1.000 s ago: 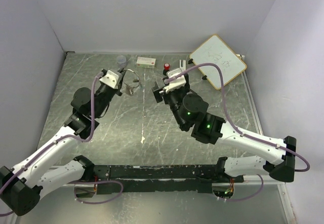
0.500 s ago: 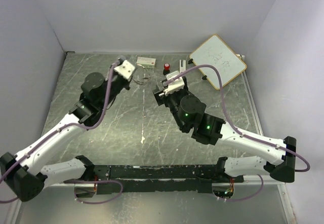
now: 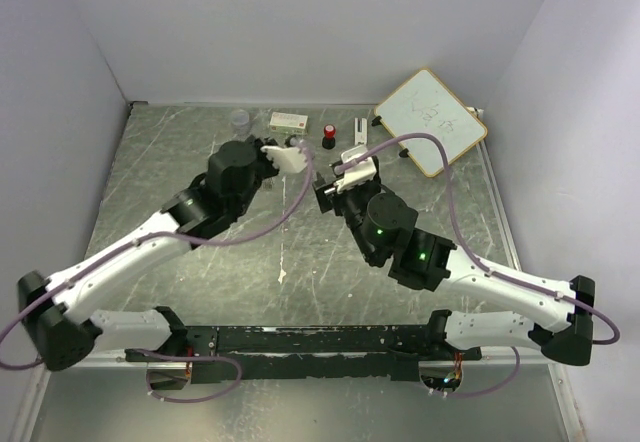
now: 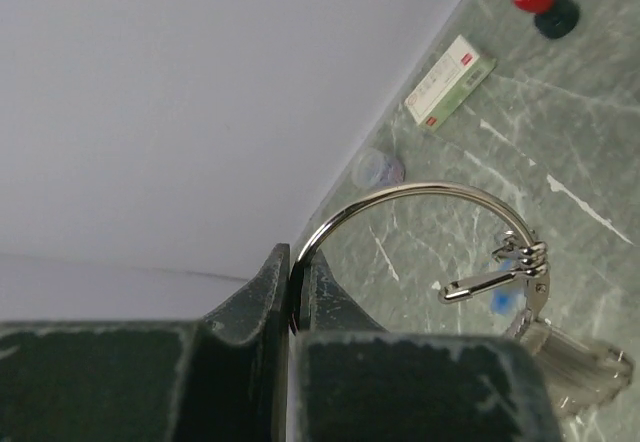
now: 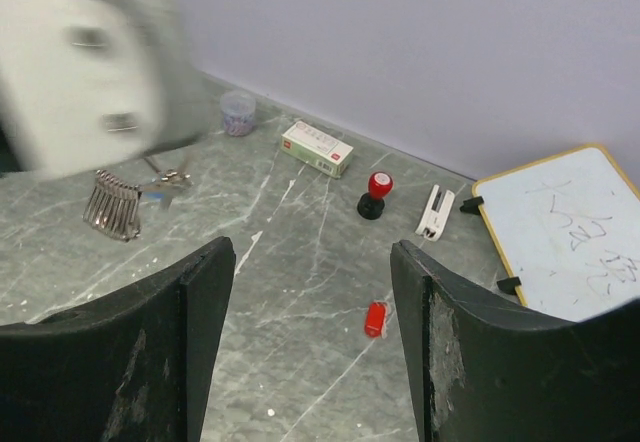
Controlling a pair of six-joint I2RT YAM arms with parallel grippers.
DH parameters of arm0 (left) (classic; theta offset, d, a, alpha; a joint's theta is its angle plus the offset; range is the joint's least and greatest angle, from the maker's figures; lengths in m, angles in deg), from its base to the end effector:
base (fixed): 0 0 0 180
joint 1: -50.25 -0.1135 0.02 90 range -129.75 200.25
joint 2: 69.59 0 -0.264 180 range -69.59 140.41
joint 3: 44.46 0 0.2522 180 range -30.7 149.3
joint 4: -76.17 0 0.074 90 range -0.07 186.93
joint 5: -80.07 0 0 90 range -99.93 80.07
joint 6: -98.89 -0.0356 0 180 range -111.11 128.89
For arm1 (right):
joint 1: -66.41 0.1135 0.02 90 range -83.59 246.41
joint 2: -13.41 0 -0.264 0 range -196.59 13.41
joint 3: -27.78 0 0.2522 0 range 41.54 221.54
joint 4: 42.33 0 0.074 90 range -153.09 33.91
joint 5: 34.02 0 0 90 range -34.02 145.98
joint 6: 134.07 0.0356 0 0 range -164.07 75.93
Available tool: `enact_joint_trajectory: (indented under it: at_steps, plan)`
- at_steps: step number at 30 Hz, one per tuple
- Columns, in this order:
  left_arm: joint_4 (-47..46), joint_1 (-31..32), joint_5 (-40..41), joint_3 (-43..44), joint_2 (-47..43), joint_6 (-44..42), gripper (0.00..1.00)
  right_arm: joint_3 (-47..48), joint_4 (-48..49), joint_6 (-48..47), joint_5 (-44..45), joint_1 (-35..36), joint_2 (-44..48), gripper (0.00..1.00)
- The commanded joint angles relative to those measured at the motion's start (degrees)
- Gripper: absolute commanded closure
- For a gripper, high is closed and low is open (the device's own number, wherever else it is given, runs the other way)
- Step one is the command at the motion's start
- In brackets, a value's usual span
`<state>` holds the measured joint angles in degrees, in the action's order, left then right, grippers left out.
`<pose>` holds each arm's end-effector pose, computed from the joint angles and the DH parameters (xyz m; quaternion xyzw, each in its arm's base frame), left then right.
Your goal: Remove the keys from the keyring
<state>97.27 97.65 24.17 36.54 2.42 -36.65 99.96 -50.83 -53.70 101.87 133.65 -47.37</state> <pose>0.2101 -0.1990 0.3823 0.4122 0.6457 0.2183 0.6046 0.1153 0.2087 0.3988 -0.1731 0.6726 0.0862 0.7143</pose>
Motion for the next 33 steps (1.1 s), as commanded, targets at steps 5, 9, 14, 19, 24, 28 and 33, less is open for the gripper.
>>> enact_joint_trajectory:
  at_steps: [5, 9, 14, 19, 24, 28, 33]
  plan:
    - [-4.58, 1.03, -26.39, -3.12, -21.9, -1.67, 0.93, -7.46, 1.42, 5.37, -8.98, 0.2, 2.17, 0.36]
    - [-2.59, 1.03, -31.84, -2.58, -24.98, -1.02, 0.93, -15.37, 11.23, 4.72, -16.57, 0.21, 6.72, 0.35]
    - [1.98, 1.04, -35.49, -1.01, -24.52, -0.82, 0.93, -20.04, 20.35, 0.62, -24.83, 0.22, 10.21, 0.36]
    - [2.8, 1.08, -37.09, -0.53, -24.46, -0.87, 0.93, -21.79, 23.78, -0.2, -29.62, 0.21, 12.56, 0.37]
    - [2.54, 1.09, -38.85, -0.57, -24.65, -1.19, 0.93, -22.2, 25.63, 0.57, -32.1, 0.17, 13.49, 0.37]
    - [2.22, 1.03, -39.28, -0.63, -24.27, -1.4, 0.93, -22.96, 27.67, 1.94, -33.9, 0.17, 13.28, 0.37]
    - [2.9, 1.03, -39.24, -0.1, -23.26, -1.58, 0.93, -23.17, 29.35, 2.5, -35.11, 0.19, 11.76, 0.37]
